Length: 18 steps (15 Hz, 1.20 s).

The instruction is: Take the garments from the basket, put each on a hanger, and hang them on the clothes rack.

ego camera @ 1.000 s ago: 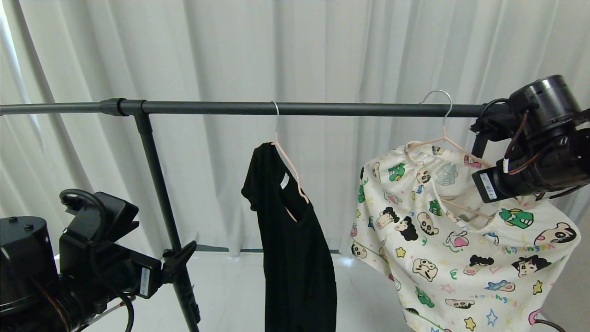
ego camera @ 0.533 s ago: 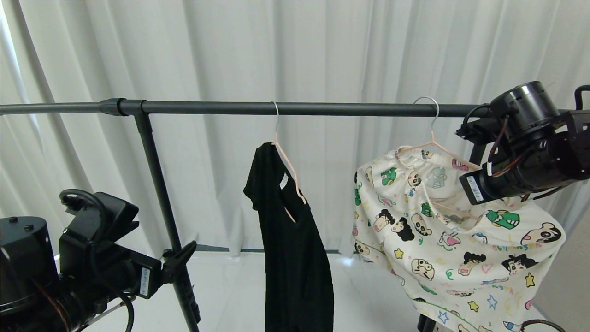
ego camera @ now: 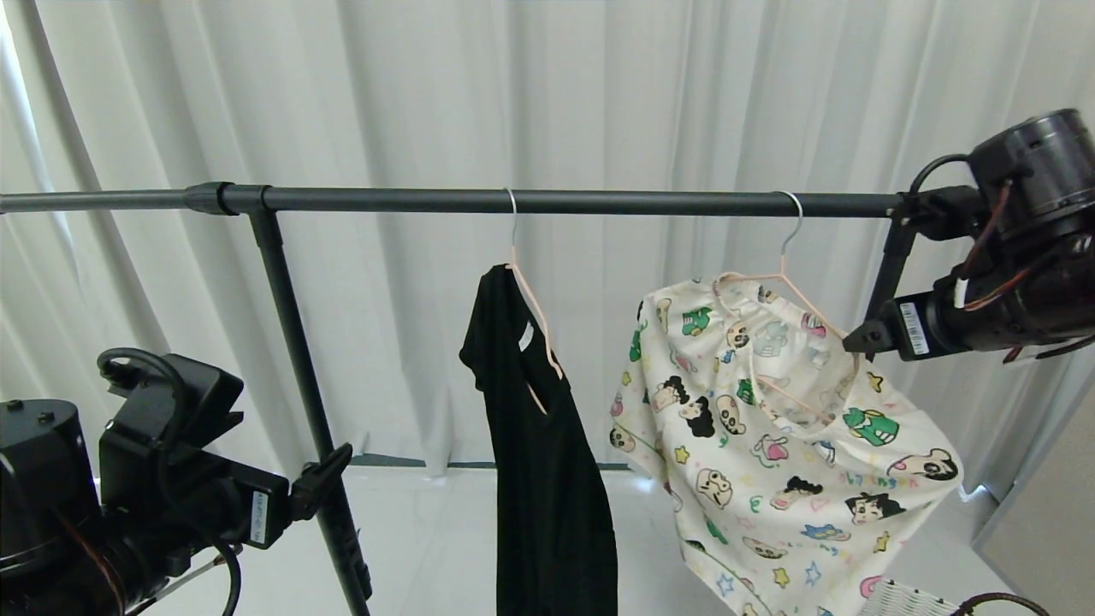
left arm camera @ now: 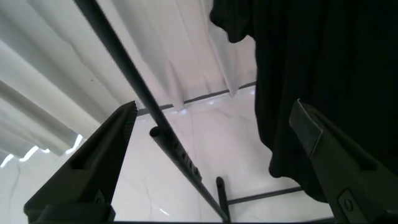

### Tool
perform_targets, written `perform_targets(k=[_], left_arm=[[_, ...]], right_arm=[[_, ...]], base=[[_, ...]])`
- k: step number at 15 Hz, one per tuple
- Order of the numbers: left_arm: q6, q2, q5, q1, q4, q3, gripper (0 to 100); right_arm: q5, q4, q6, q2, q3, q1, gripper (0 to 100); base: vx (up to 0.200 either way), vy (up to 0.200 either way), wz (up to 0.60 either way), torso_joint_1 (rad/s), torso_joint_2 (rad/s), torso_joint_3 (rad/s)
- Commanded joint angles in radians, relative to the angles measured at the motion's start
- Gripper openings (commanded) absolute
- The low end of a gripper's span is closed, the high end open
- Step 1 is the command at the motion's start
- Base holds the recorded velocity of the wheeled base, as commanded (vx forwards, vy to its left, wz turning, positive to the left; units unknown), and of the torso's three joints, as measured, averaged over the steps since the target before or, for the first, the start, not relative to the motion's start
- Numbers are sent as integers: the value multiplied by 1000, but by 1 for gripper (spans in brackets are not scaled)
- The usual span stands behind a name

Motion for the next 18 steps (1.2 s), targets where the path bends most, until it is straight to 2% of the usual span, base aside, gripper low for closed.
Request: perform_targets(k=[1, 3, 5, 8, 9, 13, 18], left_arm=[[0, 1, 2, 50, -1, -5, 100], [2, -3, 0, 124, -1, -6, 100], [2, -26, 0, 161, -1, 0, 100], [2, -49, 2, 176, -1, 10, 100], [2, -54, 2, 184, 1, 14, 100], [2, -57, 2, 202, -1, 15, 100], [2, -62, 0, 202, -1, 17, 100]], right_arm=[[8, 6, 9, -145, 0, -1, 100], [-2, 78, -14, -242, 6, -27, 100], [-5, 213, -123, -326, 24, -132, 100], [-2, 157, -347, -420, 149, -332, 100], [-3, 107, -386, -445, 202, -369, 100], [-5, -70, -399, -491, 351, -406, 100], [-6, -99, -402, -489, 371, -408, 100]], base=[[0, 0, 0, 0, 0, 0], [0, 0, 0, 0, 0, 0], [0, 0, 0, 0, 0, 0], [0, 0, 0, 0, 0, 0], [0, 0, 0, 0, 0, 0], [0, 0, 0, 0, 0, 0], [-200, 0, 0, 7, 3, 2]])
